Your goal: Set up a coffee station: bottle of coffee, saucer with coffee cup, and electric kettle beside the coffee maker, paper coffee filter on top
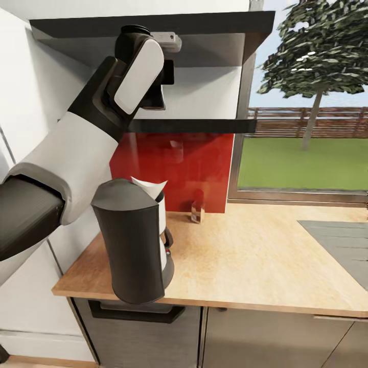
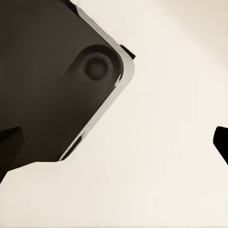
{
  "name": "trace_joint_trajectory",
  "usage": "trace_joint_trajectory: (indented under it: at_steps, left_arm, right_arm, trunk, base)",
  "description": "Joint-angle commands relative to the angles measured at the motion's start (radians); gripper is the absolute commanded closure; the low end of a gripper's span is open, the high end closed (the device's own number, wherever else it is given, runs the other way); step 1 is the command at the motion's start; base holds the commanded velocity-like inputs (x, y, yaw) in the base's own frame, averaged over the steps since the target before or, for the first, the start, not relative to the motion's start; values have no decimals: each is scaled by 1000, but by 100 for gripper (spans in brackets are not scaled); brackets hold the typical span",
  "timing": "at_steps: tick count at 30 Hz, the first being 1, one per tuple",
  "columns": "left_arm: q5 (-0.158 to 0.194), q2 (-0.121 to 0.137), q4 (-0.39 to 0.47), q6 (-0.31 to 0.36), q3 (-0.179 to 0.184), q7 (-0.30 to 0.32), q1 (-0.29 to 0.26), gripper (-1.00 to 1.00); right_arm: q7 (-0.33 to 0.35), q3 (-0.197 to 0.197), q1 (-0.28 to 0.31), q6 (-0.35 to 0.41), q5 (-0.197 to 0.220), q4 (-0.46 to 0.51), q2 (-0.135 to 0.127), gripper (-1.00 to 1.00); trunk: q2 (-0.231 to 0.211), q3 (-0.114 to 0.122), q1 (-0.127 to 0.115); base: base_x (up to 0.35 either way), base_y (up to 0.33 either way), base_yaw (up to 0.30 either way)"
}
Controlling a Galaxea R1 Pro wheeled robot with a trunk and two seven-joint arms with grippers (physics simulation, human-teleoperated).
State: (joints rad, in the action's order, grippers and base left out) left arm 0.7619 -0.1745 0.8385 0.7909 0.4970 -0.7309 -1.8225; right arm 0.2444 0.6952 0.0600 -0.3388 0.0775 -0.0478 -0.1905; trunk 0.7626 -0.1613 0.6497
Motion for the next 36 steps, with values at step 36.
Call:
trace_joint_trajectory:
  at_steps: [36]
  left_arm:
    - [5,0,-1,2,1,-8,-1,100]
  right_arm:
    - [6,-2,1,-5,12,-1,-1,-100]
  trunk:
    - [1,-2,0]
  base:
    - [-191,0,0]
